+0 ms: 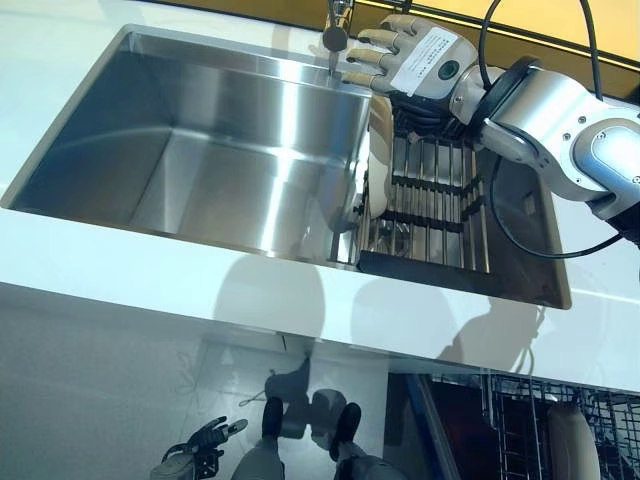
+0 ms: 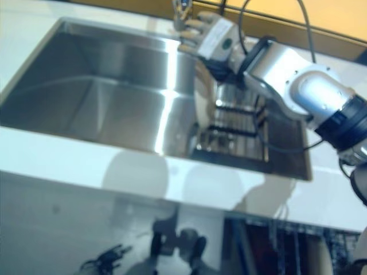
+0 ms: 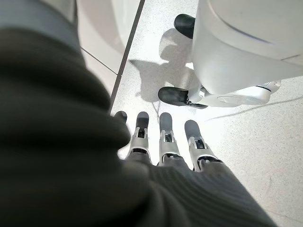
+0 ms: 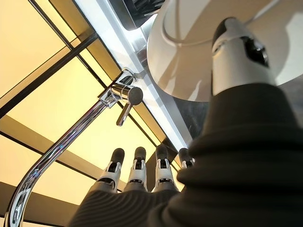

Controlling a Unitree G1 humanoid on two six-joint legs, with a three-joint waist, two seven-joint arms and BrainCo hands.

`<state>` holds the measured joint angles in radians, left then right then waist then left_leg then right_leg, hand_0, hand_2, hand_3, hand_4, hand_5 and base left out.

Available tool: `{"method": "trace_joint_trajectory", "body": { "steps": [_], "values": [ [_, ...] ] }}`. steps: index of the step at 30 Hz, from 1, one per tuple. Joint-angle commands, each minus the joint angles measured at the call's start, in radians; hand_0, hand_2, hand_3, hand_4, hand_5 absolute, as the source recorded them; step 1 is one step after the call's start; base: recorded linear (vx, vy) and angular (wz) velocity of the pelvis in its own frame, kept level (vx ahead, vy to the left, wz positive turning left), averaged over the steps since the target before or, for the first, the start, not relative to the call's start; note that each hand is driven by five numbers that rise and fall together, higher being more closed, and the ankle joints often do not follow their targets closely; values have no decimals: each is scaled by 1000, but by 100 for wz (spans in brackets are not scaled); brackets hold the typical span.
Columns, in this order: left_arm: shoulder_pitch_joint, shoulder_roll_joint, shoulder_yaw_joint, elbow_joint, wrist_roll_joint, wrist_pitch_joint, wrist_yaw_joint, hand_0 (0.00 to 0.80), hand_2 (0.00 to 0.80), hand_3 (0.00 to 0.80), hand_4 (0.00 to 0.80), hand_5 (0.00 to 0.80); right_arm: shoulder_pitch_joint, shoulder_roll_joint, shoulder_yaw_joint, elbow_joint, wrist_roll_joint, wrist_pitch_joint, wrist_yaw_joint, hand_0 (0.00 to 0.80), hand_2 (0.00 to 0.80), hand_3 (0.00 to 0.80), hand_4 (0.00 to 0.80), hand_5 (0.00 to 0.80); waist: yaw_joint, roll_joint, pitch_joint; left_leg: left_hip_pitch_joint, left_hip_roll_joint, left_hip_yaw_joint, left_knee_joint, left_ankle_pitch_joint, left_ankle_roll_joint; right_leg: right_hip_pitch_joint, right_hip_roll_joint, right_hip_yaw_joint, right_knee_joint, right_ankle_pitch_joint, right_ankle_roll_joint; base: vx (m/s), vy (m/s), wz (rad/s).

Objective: Take plates into dishwasher

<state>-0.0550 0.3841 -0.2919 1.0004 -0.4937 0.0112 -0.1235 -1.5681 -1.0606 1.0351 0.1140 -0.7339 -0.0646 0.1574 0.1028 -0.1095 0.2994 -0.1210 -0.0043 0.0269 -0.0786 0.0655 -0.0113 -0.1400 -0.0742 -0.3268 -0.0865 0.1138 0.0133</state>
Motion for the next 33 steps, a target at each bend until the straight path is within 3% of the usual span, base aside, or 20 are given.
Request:
{"method": "trace_joint_trajectory", "body": {
  "steps": [1,33],
  "values": [
    [5,16,-4,-9,-12,-33,7,0,0,0,0,0,-103,-16,43,11,23,10,8,0,0,0,0,0,28,-23,-8,-27,-16,-11,-9,-41,11,69,9,-18,-1,-91,67,0,0,0],
    [5,10,17,-41,-66,-82,2,0,0,0,0,0,-51,-5,57,-14,-83,-76,131,0,0,0,0,0,29,-29,7,-34,-15,0,-9,-38,10,59,10,-19,-1,-87,65,0,0,0]
  ]
}}
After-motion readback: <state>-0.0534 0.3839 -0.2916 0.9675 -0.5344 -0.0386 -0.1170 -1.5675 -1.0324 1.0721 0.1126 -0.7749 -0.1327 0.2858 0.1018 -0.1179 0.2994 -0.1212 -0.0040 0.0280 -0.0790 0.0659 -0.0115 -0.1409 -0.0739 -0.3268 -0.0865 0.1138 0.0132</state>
